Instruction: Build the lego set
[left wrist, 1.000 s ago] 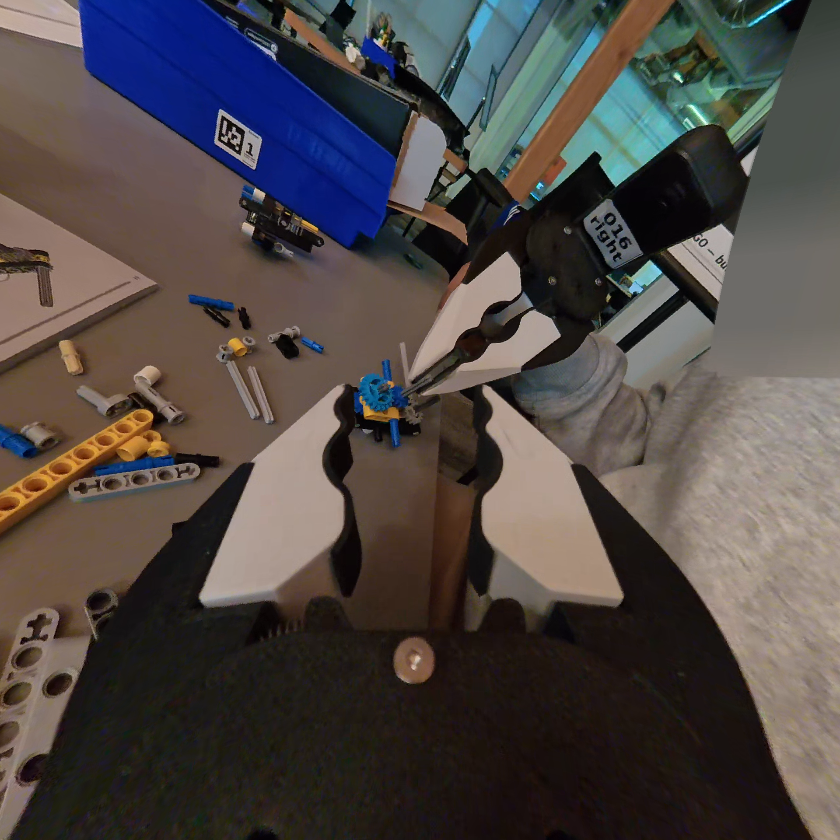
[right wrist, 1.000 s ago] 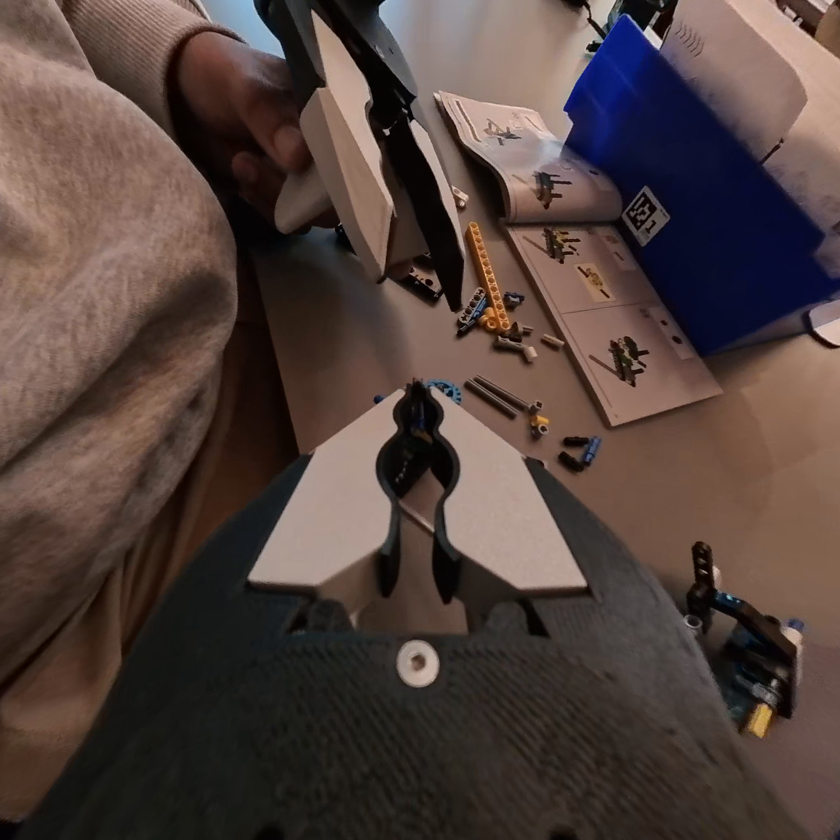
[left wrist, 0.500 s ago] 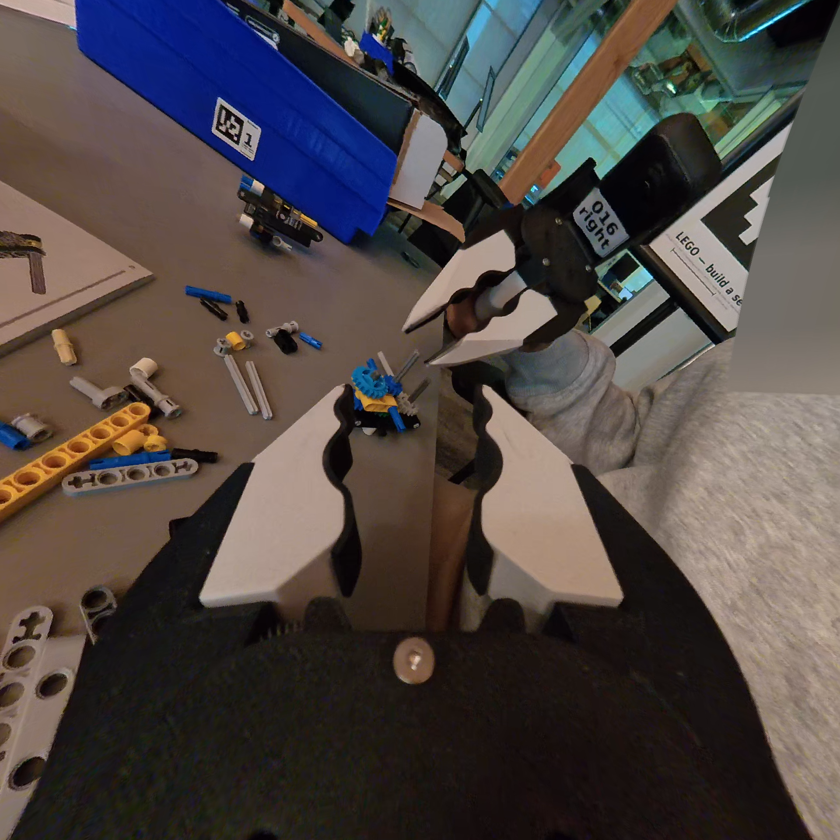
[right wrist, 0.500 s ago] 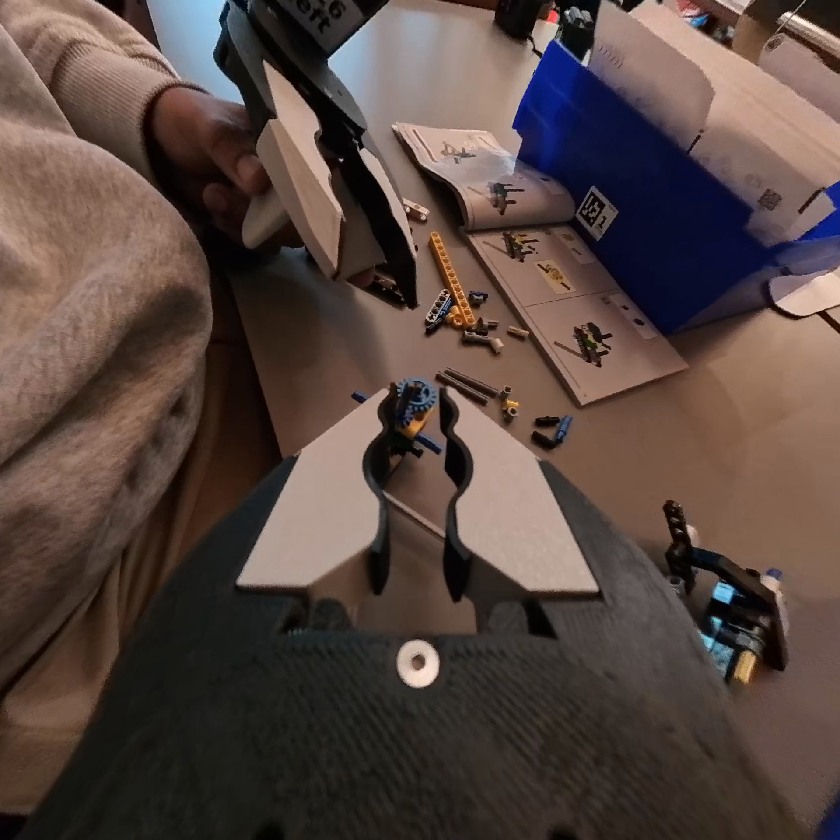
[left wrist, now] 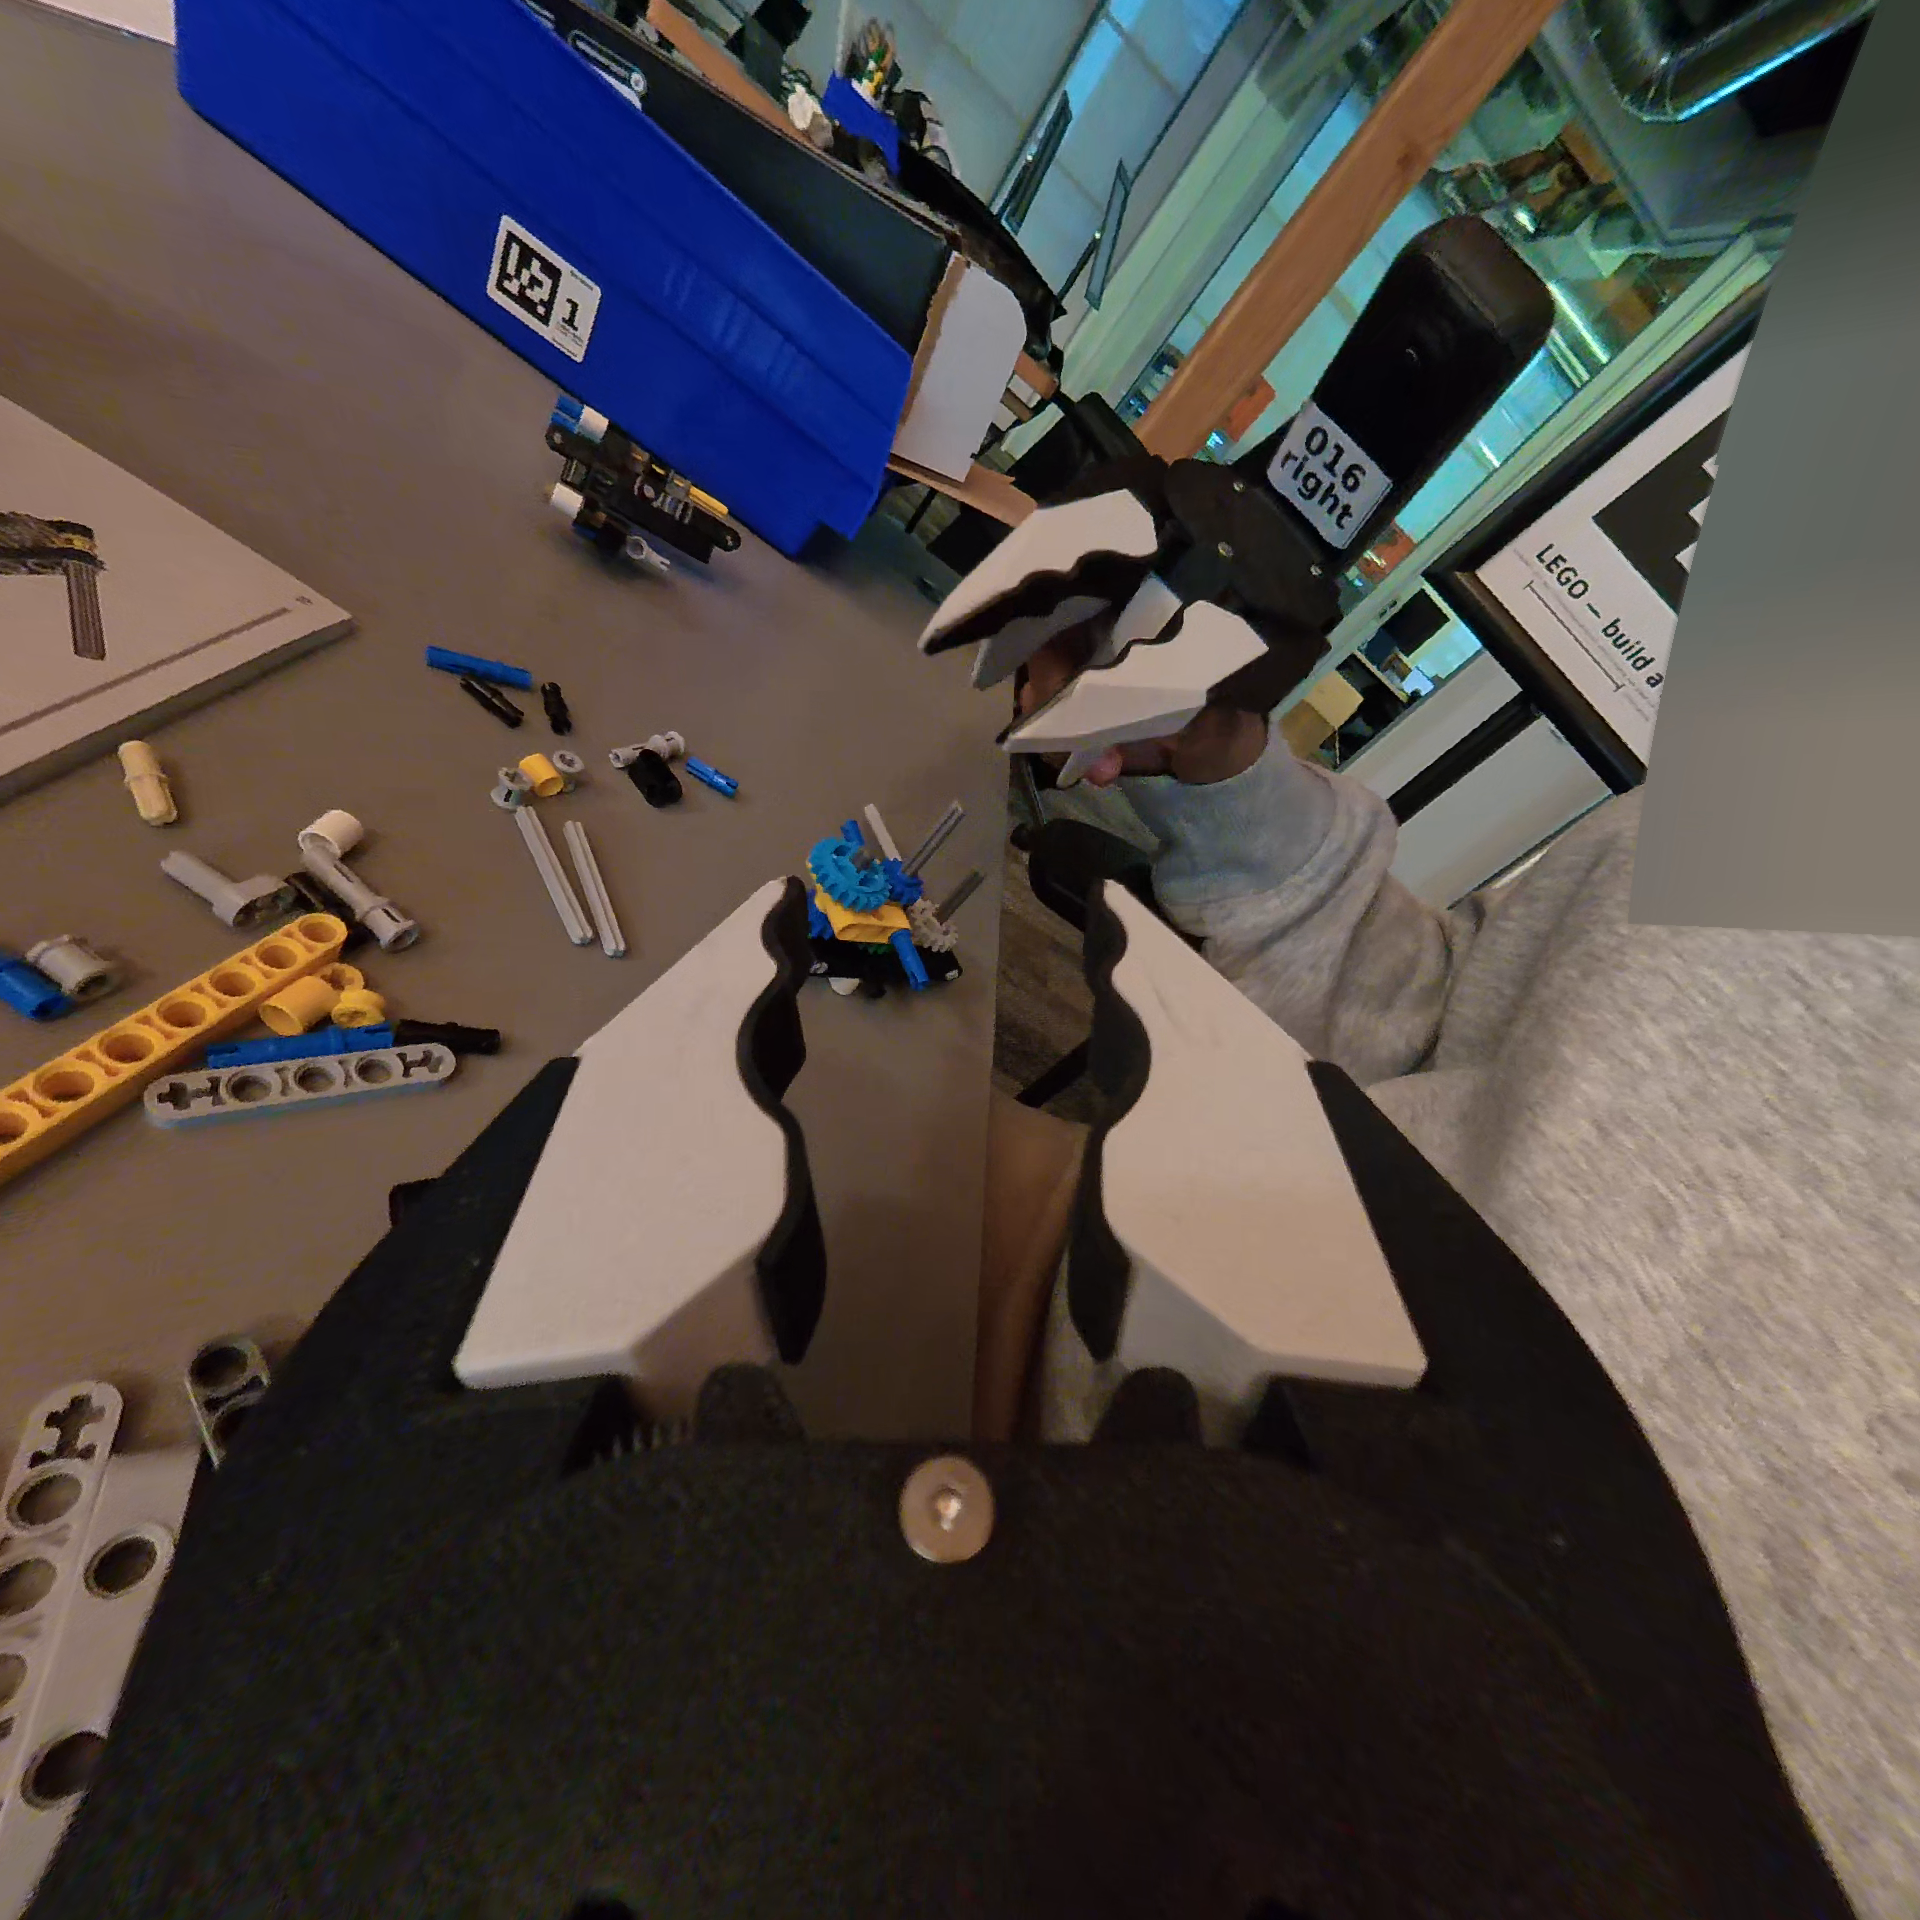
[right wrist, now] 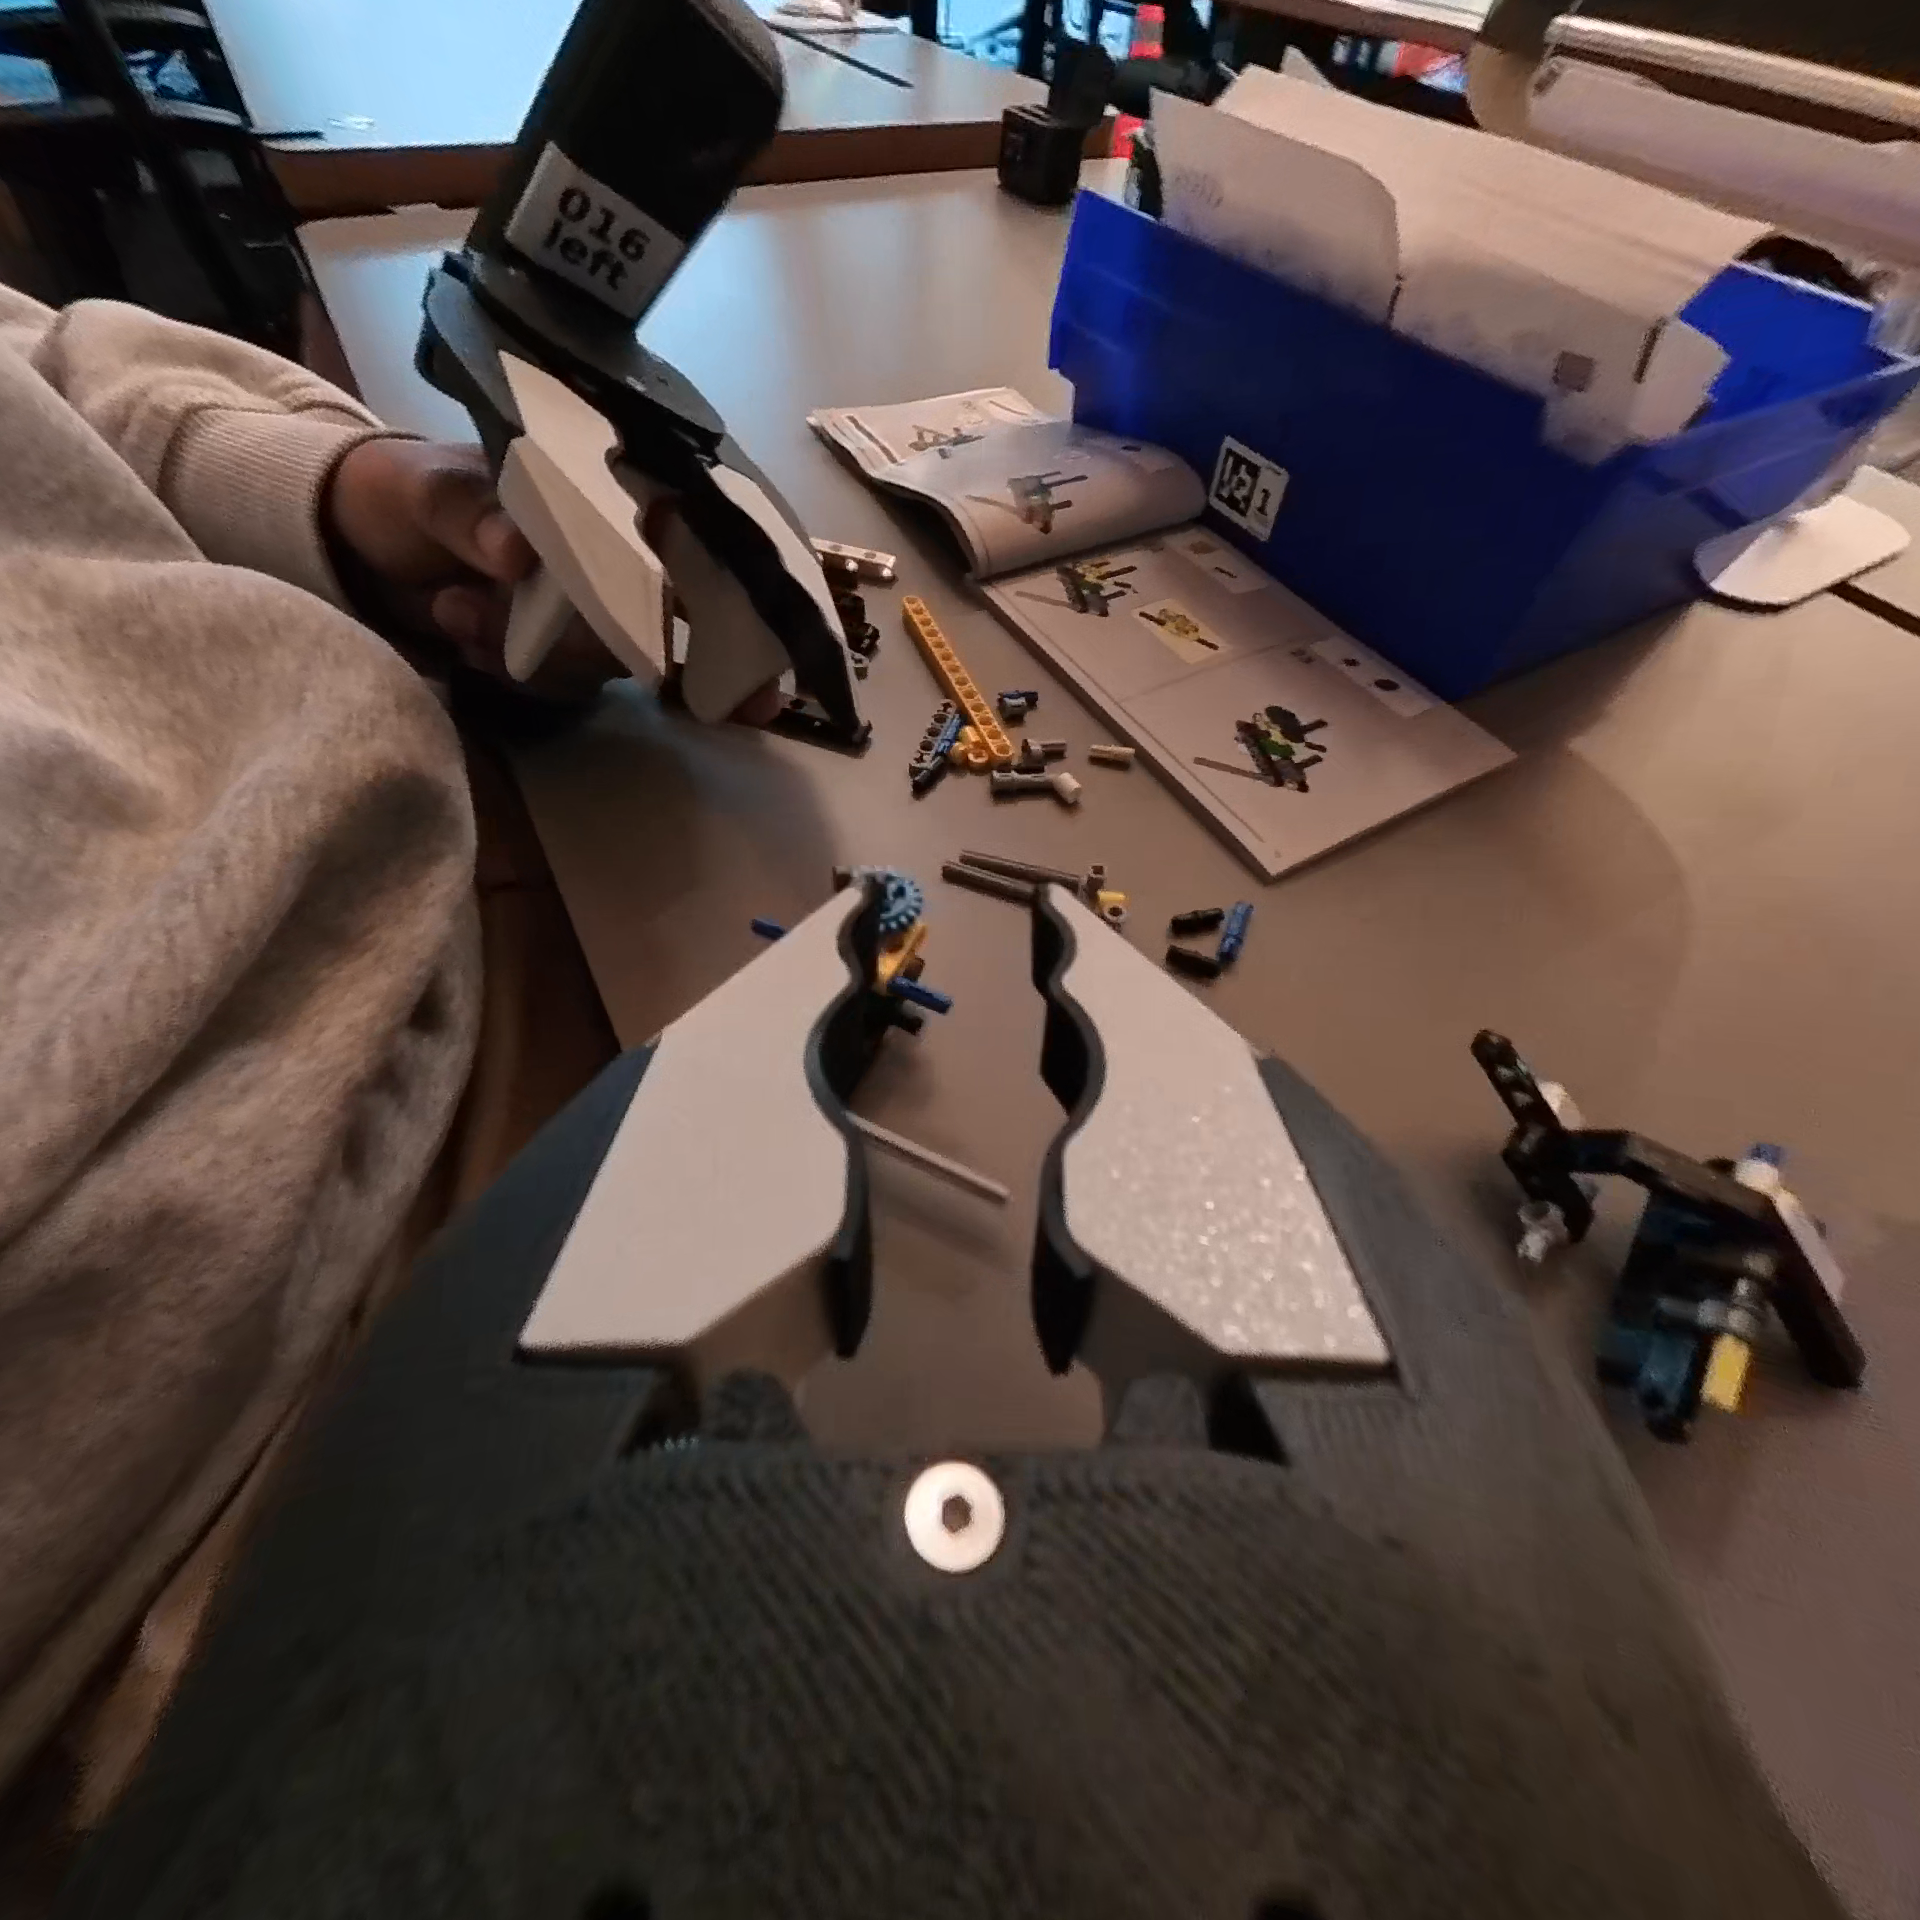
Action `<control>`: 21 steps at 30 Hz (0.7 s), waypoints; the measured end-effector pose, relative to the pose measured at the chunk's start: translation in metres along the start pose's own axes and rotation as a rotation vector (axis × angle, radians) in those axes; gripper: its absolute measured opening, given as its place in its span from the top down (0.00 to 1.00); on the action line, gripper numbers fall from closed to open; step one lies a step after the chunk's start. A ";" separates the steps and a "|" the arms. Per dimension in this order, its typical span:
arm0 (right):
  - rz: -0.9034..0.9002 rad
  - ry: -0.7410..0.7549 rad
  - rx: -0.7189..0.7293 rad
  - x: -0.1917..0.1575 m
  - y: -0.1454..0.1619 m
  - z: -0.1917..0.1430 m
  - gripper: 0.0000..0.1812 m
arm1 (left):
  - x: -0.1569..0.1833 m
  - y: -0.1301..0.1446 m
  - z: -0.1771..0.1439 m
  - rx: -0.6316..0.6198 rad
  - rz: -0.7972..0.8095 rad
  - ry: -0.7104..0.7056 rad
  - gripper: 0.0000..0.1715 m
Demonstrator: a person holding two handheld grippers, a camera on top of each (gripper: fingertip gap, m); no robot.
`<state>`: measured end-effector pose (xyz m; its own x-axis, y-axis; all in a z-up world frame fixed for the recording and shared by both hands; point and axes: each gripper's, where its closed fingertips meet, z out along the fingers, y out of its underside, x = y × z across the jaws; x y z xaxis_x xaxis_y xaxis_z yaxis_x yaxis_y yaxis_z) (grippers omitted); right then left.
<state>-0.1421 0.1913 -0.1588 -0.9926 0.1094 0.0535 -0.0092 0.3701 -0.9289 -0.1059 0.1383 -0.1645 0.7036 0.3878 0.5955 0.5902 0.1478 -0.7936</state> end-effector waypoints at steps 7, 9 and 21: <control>0.120 -0.018 -0.144 -0.009 0.042 -0.010 0.62 | -0.006 0.001 0.006 -0.030 0.107 -0.111 0.67; 0.101 -0.047 -0.155 -0.015 0.044 -0.008 0.59 | -0.006 0.000 0.007 -0.031 0.131 -0.131 0.67; -0.043 -0.029 -0.266 -0.023 0.063 0.013 0.59 | -0.008 0.005 0.010 -0.062 0.101 -0.119 0.66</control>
<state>-0.1210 0.2000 -0.2231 -0.9950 0.0634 0.0769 -0.0231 0.6039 -0.7968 -0.1123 0.1449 -0.1738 0.7111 0.5032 0.4909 0.5446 0.0473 -0.8374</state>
